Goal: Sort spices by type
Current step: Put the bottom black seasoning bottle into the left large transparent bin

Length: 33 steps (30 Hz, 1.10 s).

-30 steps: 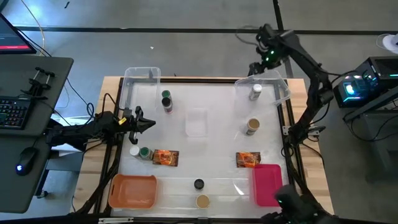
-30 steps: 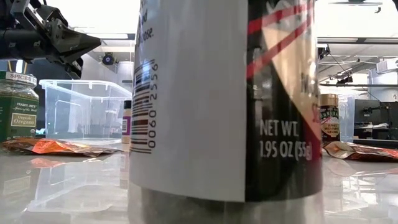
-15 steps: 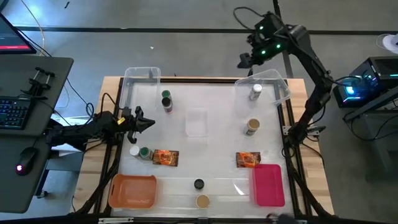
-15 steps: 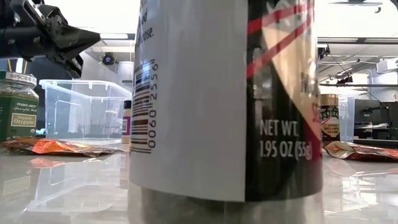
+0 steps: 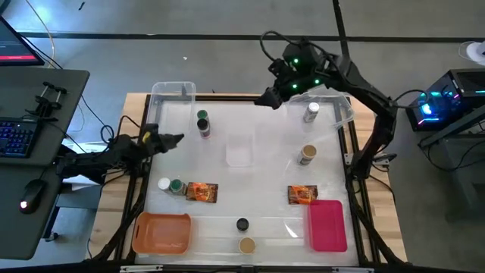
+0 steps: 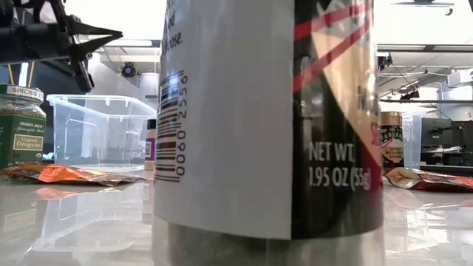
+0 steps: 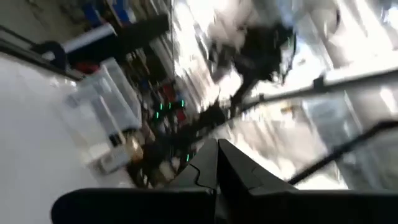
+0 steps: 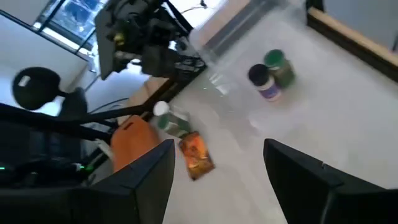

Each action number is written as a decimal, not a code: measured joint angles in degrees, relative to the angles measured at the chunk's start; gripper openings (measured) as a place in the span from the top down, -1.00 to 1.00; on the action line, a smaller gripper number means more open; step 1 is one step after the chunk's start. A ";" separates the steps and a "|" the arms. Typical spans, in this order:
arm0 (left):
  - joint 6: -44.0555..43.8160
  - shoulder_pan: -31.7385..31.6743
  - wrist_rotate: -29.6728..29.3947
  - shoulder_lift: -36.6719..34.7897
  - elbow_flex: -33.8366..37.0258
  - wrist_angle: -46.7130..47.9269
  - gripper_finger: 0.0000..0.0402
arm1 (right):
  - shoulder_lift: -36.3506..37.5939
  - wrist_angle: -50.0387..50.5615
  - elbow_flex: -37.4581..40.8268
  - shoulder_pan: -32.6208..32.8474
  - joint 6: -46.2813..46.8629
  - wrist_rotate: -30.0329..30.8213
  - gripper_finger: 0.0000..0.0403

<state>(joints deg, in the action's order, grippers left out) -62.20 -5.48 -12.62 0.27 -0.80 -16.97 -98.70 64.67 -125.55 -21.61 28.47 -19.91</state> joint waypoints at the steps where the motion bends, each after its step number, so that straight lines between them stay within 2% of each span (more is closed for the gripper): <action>1: -0.61 0.00 -1.40 -0.02 0.00 -0.97 1.00 | 0.00 -0.27 -0.03 0.58 0.18 0.00 -0.19; 5: 0.06 -0.02 -3.58 -0.02 0.00 -3.58 1.00 | 0.02 -0.79 -0.03 3.16 0.13 0.08 -0.19; 8: 2.90 0.00 -5.02 -0.02 -0.02 -3.54 1.00 | 0.09 -6.60 2.31 6.23 0.13 1.54 -0.19; 10: 1.13 -0.02 -6.24 0.01 -0.03 -4.30 1.00 | 0.08 -10.64 5.69 8.58 1.00 4.19 -0.19; 12: 1.61 -0.04 -5.65 1.15 -1.18 -5.90 0.99 | -0.12 -14.73 9.28 10.41 1.04 5.08 -0.19; 14: 6.33 0.17 -3.65 3.50 -4.88 -6.14 0.96 | -0.17 -15.83 11.35 11.42 -0.28 4.94 -0.19; 17: 14.46 0.39 -2.69 9.96 -14.02 -1.16 0.85 | 0.52 -15.53 11.69 11.64 -2.57 4.99 -0.19; 20: 22.61 0.39 0.63 19.26 -25.61 11.40 0.70 | 2.30 -14.22 10.28 10.72 -5.05 5.22 -0.19; 25: 30.95 1.13 10.41 36.04 -45.89 36.58 0.37 | 8.83 -12.19 9.55 8.41 -7.54 9.17 -0.19; 27: 35.38 2.74 15.57 42.67 -53.09 41.56 0.24 | 11.55 -10.30 9.53 7.73 -8.46 11.80 -0.19; 30: 45.00 6.86 20.27 52.05 -62.49 47.86 0.08 | 14.98 -7.50 9.53 7.56 -9.35 16.11 -0.19; 33: 60.41 10.67 20.38 60.92 -69.93 52.96 -0.05 | 17.85 -5.32 9.53 7.65 -9.29 18.36 -0.19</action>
<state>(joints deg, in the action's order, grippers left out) -1.79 5.20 7.76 61.19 -70.72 35.99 -80.85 59.35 -116.03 -13.96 19.18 -1.55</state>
